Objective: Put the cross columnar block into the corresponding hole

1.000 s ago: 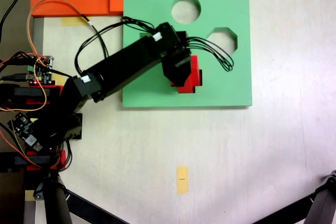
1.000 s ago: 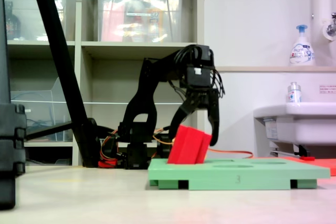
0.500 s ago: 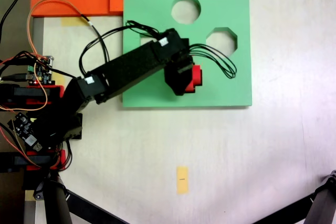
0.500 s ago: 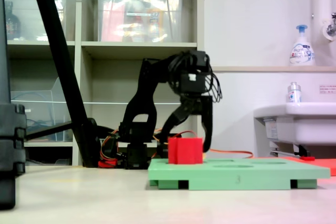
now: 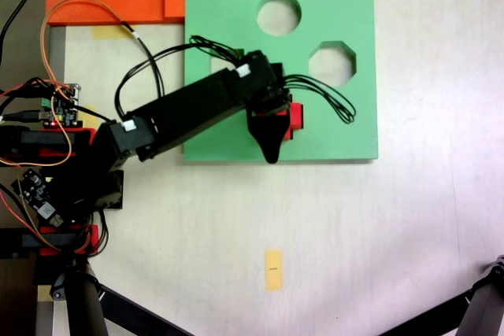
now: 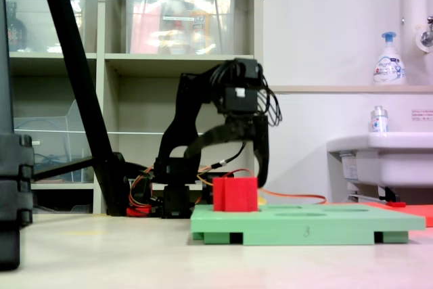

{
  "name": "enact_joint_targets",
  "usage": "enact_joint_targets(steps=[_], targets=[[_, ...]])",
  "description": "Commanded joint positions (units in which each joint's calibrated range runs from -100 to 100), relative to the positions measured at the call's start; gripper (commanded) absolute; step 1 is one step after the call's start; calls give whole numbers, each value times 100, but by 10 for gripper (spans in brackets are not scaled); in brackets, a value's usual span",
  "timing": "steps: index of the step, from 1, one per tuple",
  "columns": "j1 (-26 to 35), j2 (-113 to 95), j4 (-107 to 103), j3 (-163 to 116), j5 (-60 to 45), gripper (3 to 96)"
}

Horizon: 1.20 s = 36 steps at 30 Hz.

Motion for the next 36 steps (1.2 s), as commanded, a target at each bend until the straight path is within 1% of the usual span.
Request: enact_joint_targets(steps=[1, 5, 7, 8, 11, 12, 13, 14, 15, 16, 18, 22, 25, 30, 32, 34, 35, 36], targets=[[103, -1532, -137, 320, -24, 885], [215, -3068, -137, 689, -29, 883], [215, -4116, -137, 689, -269, 881], [215, -4674, -137, 689, -474, 879], [68, -6658, -137, 659, -2027, 873], [-83, -7174, -137, 599, -2462, 830], [-400, -7593, -137, 599, -2979, 758], [-825, -8082, -118, 559, -3609, 657], [-1177, -8613, 267, 429, -4005, 617], [-1197, -9046, 614, 210, -4034, 616], [-1241, -9744, 1596, -438, -4210, 558], [-1709, -10205, 3686, -2701, -4249, 548], [-1597, -10205, 5246, -4895, -4479, 548], [-1568, -10205, 6026, -7218, -4635, 550], [-1490, -10205, 6863, -8484, -4669, 550], [-1475, -10205, 8828, -10328, -4801, 548], [-1446, -10205, 10022, -11305, -5094, 546], [-1387, -10205, 11206, -12223, -5377, 521]])
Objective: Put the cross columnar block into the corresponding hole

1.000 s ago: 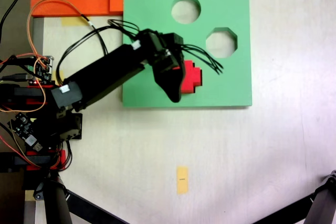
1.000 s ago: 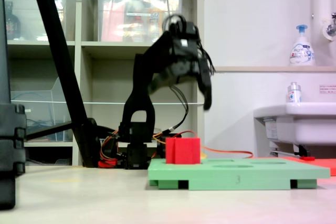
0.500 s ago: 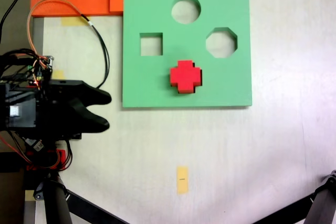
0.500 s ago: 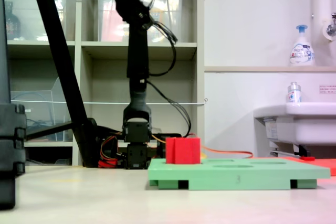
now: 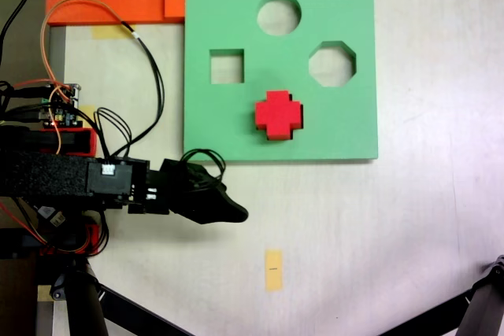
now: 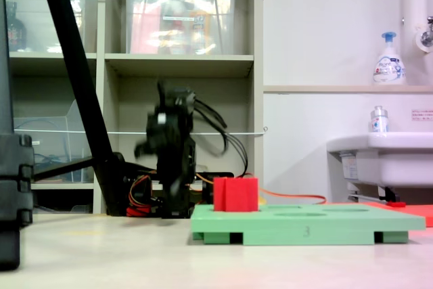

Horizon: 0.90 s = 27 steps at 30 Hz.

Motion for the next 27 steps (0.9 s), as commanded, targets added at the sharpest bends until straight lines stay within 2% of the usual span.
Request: enact_joint_targets(steps=[1, 7, 13, 27], targets=[[176, -68, 4708, -2450, -825, 495], [322, -68, 4737, -2999, -933, 498], [322, -68, 2320, -2999, -933, 482], [210, -68, 2320, -2999, -913, 486]])
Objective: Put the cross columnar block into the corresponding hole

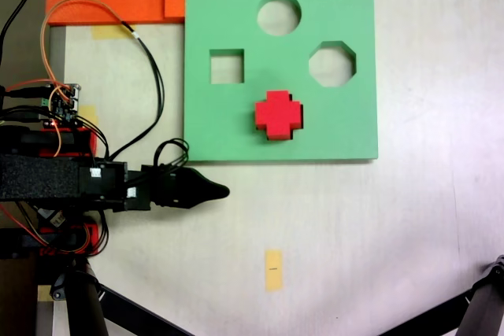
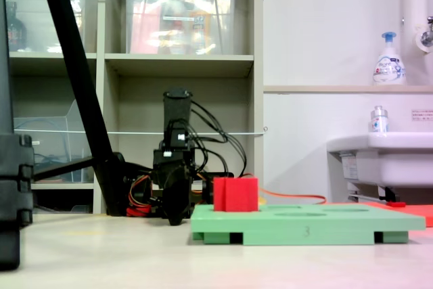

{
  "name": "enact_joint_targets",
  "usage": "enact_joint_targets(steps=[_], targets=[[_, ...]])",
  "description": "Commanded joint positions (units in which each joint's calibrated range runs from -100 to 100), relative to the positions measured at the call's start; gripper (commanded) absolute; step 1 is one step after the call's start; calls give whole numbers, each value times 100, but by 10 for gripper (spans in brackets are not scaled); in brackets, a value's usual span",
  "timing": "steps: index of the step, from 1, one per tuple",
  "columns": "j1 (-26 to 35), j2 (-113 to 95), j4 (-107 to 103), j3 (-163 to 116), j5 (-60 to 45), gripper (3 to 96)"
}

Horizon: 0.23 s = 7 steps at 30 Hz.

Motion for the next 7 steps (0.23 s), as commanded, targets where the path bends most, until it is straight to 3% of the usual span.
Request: enact_joint_targets(steps=[1, 7], targets=[[-24, -55, -647, -98, -24, 486], [-24, -55, -637, -98, -24, 486]])
